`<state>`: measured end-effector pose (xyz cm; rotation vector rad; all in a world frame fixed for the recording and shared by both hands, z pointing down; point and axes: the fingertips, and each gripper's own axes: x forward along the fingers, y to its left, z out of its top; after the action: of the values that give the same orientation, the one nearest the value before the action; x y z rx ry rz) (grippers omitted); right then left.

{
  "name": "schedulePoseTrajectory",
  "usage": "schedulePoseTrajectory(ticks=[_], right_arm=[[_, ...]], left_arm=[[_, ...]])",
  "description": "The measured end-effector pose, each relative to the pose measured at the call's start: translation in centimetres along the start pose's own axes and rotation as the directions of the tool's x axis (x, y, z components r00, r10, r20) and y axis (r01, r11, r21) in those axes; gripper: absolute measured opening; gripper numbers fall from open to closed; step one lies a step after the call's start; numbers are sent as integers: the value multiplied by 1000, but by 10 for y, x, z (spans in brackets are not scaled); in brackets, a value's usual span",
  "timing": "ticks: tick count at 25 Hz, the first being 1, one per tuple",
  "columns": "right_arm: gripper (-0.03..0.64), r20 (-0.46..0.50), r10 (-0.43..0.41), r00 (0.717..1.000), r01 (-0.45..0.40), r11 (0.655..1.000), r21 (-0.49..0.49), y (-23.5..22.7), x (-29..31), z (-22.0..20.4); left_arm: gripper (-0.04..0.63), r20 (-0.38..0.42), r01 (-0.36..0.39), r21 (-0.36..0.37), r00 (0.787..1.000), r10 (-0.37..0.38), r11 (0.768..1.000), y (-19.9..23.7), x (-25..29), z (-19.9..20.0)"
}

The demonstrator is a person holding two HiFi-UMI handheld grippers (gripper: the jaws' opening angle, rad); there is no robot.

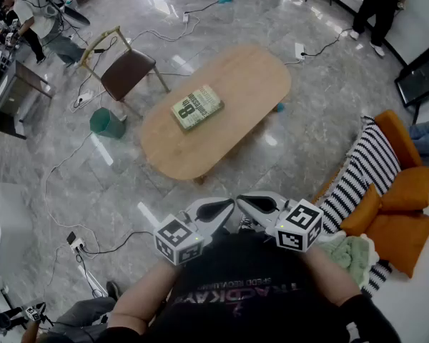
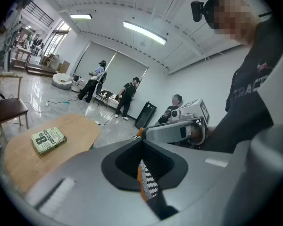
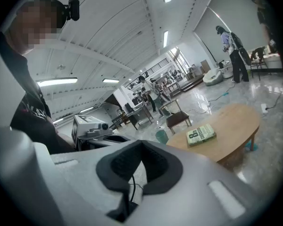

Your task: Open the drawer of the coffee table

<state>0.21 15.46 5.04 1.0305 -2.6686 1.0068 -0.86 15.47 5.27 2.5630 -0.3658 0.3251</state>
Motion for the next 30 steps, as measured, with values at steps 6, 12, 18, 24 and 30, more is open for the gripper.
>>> schedulePoseTrajectory(ticks=[6, 12, 18, 24, 30], right_arm=[[2, 0, -7, 1000, 7, 1000, 0, 0, 2, 2], [2, 14, -4, 1000, 4, 1000, 10, 2, 2, 1], [2, 2, 6, 1000, -6, 1000, 3, 7, 8, -2], [2, -16, 15, 1000, -15, 1000, -5, 12, 18, -5], [2, -16, 7, 1000, -6, 1000, 9, 12, 31, -6]], left_arm=[[3, -4, 11, 3, 1000, -11, 1000, 1, -1, -2], [3, 0, 12, -1, 1000, -12, 1000, 1, -3, -6], [3, 0, 30, -9, 1000, -30, 1000, 2, -8, -13], [3, 17, 25, -11, 1000, -25, 1000, 7, -16, -16], [3, 35, 13, -21, 999, -12, 1000, 17, -29, -18]])
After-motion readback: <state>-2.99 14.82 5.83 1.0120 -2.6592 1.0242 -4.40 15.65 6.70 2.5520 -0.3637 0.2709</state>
